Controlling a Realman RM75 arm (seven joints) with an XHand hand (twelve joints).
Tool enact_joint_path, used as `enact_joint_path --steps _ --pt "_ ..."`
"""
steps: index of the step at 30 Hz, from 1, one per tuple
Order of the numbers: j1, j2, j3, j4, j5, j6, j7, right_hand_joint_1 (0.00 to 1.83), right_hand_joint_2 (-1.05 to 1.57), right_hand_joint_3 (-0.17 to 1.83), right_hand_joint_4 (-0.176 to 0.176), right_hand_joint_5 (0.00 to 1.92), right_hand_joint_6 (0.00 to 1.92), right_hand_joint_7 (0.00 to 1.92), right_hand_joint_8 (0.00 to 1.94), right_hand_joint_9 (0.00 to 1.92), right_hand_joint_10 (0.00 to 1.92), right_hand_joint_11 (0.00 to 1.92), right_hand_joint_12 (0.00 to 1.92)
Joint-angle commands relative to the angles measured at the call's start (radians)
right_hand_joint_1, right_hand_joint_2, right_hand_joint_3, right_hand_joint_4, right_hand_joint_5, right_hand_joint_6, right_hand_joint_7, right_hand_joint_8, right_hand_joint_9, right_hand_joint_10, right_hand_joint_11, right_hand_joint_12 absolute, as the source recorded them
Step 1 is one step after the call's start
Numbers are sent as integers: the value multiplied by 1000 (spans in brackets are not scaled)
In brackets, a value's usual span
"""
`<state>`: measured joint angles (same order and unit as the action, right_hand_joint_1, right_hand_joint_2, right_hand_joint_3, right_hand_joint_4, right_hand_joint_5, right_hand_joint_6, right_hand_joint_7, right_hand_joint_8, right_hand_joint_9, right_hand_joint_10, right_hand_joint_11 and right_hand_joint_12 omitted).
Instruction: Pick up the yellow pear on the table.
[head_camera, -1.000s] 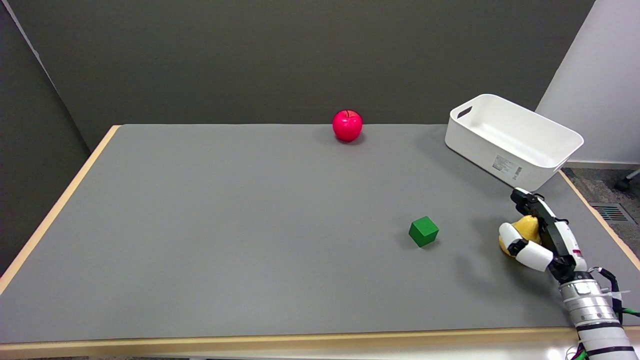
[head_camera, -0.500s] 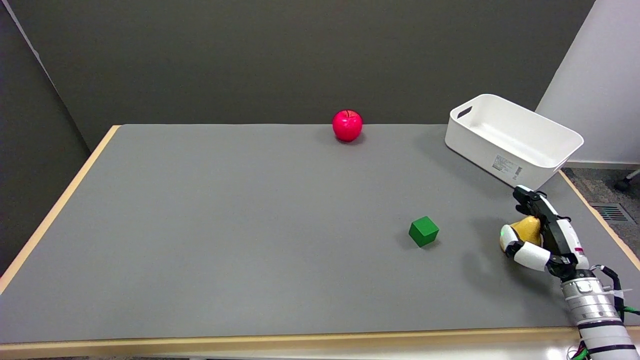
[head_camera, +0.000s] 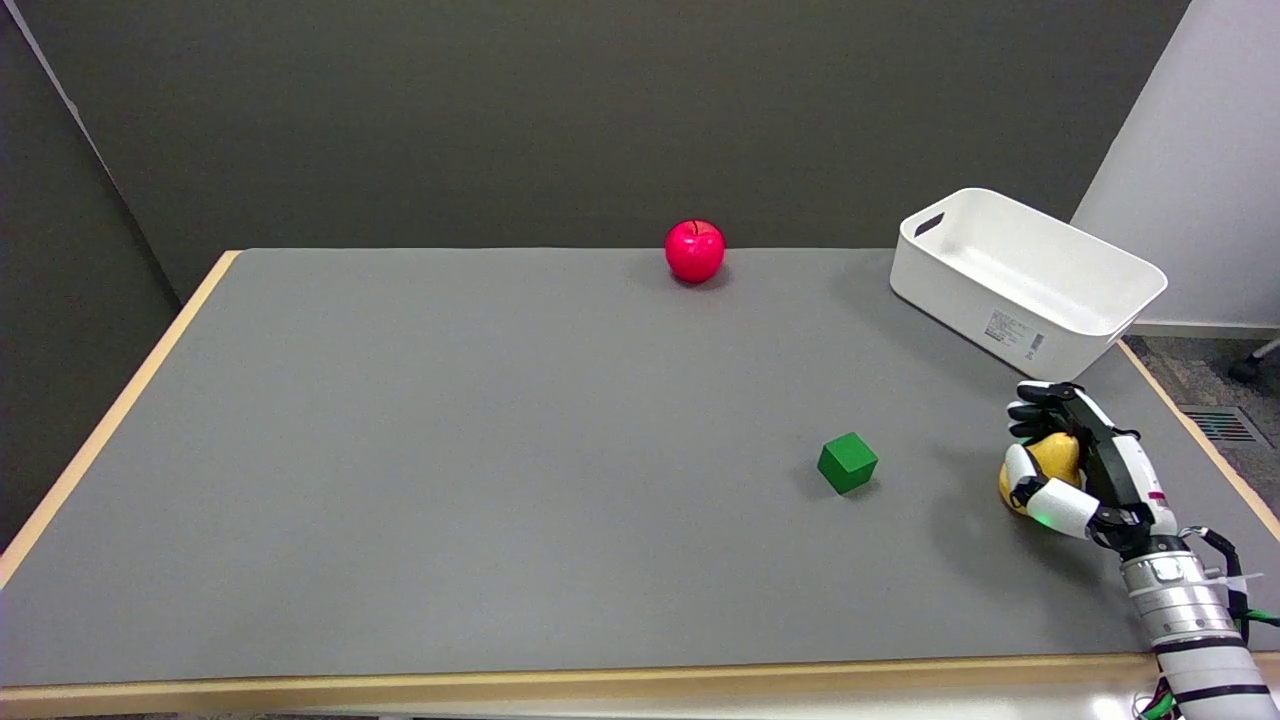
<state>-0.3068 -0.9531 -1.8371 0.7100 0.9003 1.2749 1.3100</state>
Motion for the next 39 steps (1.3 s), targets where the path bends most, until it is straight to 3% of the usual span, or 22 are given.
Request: enact_joint_path --steps 1,2,4,6,8,9,15,21,31,35,39 --pt "12 -1 -3 -4 -1 -34 -1 1168 863 905 -169 233 1019 448 1113 447 1312 423 1760" --pt "13 -3 -3 -4 -1 -39 -1 1173 857 913 -170 239 1032 455 1124 447 1330 433 1777" --pt "16 -7 0 -4 4 -43 -10 1283 1166 298 -171 314 1228 613 1606 501 1424 503 1904" --pt "19 -10 0 -4 11 -43 -35 1284 1162 302 -171 316 1238 616 1603 506 1439 510 1915" --pt "23 -14 1 -3 12 -43 -44 1300 1304 51 -175 365 1601 643 1556 625 1699 586 1920" --pt "23 -14 1 -3 12 -43 -44 1302 1334 1 -176 375 1669 648 1551 645 1754 616 1920" --pt "30 -15 4 -4 12 -39 -46 1310 1283 78 -174 418 1613 668 1518 658 1747 638 1921" --pt "39 -15 11 -4 15 -35 -46 1314 1203 185 -126 496 1592 702 1428 699 1692 566 1921" --pt "47 -22 65 10 15 31 -46 1312 1180 235 -120 499 1599 696 1423 707 1713 456 1921" --pt "14 -15 137 102 15 89 -46 1310 1165 272 -116 500 1602 692 1429 706 1737 411 1921" --pt "-48 13 199 239 15 107 -113 1307 1053 537 -115 499 1661 686 1497 713 1826 435 1921"
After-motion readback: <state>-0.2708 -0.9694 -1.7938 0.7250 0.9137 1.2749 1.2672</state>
